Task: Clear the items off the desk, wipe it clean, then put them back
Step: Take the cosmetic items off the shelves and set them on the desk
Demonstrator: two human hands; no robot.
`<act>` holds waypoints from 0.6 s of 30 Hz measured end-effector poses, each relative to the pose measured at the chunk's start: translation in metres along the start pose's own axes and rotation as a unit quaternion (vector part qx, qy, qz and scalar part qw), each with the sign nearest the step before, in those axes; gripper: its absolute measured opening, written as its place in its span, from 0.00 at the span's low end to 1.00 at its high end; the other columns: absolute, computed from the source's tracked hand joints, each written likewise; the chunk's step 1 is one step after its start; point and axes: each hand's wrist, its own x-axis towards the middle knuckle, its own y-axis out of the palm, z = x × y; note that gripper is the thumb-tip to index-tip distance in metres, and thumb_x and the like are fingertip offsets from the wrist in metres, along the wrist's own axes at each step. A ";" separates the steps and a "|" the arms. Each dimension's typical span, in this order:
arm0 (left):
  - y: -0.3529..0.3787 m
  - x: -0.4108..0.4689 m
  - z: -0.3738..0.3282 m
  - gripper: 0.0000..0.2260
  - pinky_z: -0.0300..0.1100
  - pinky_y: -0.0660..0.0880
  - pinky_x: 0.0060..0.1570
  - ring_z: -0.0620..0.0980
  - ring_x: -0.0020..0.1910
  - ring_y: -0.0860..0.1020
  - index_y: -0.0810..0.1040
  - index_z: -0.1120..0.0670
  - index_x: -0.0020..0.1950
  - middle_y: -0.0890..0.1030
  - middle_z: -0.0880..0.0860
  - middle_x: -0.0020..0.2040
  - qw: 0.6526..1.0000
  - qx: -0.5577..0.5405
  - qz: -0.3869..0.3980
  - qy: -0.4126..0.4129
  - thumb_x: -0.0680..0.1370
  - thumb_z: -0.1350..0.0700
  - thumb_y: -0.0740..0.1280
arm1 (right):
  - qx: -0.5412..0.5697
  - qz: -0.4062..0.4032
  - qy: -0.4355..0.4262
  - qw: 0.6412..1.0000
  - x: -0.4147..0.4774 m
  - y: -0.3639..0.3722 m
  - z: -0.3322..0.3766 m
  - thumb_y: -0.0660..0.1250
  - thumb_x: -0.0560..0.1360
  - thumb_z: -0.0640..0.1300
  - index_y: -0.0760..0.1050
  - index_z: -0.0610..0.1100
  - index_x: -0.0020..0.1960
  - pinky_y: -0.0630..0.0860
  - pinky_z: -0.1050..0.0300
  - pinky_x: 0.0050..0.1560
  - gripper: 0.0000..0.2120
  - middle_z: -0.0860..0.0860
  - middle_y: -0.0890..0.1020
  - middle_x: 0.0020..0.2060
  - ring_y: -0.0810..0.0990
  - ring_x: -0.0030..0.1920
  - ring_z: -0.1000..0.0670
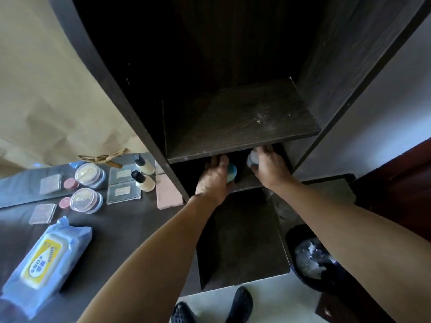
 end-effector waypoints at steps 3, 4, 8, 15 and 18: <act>0.003 -0.020 0.002 0.29 0.51 0.72 0.56 0.59 0.60 0.70 0.63 0.56 0.68 0.68 0.58 0.63 1.000 0.014 -0.012 0.016 0.71 0.54 0.72 | 0.022 0.027 0.029 0.999 -0.012 -0.005 0.002 0.73 0.69 0.46 0.65 0.46 0.64 0.76 0.48 0.49 0.28 0.42 0.72 0.58 0.78 0.53 0.40; 0.004 -0.029 0.004 0.28 0.51 0.72 0.56 0.59 0.59 0.71 0.64 0.56 0.66 0.69 0.58 0.61 0.999 0.012 -0.013 0.026 0.71 0.54 0.72 | 0.035 0.039 0.037 0.998 -0.018 -0.007 0.002 0.73 0.68 0.47 0.66 0.46 0.64 0.75 0.48 0.49 0.28 0.42 0.72 0.57 0.77 0.53 0.40; 0.006 -0.078 0.019 0.25 0.52 0.73 0.54 0.58 0.58 0.70 0.66 0.55 0.63 0.69 0.56 0.58 0.997 0.001 -0.009 0.076 0.70 0.54 0.72 | 0.060 0.034 0.028 0.997 -0.058 -0.010 0.003 0.75 0.65 0.51 0.70 0.46 0.62 0.75 0.49 0.46 0.28 0.43 0.73 0.55 0.78 0.49 0.40; 0.002 -0.177 0.088 0.22 0.52 0.75 0.51 0.54 0.54 0.70 0.69 0.53 0.58 0.70 0.53 0.54 0.996 -0.004 -0.009 0.084 0.68 0.51 0.72 | 0.093 -0.003 0.019 0.995 -0.141 0.021 0.052 0.76 0.61 0.50 0.74 0.46 0.57 0.75 0.53 0.42 0.27 0.47 0.78 0.49 0.78 0.48 0.42; -0.016 -0.221 0.139 0.22 0.51 0.74 0.51 0.55 0.53 0.71 0.69 0.54 0.58 0.71 0.53 0.54 0.999 -0.004 -0.022 0.049 0.68 0.50 0.72 | 0.094 -0.007 0.004 0.996 -0.171 0.034 0.106 0.76 0.61 0.50 0.75 0.45 0.56 0.74 0.52 0.45 0.26 0.47 0.80 0.49 0.79 0.49 0.42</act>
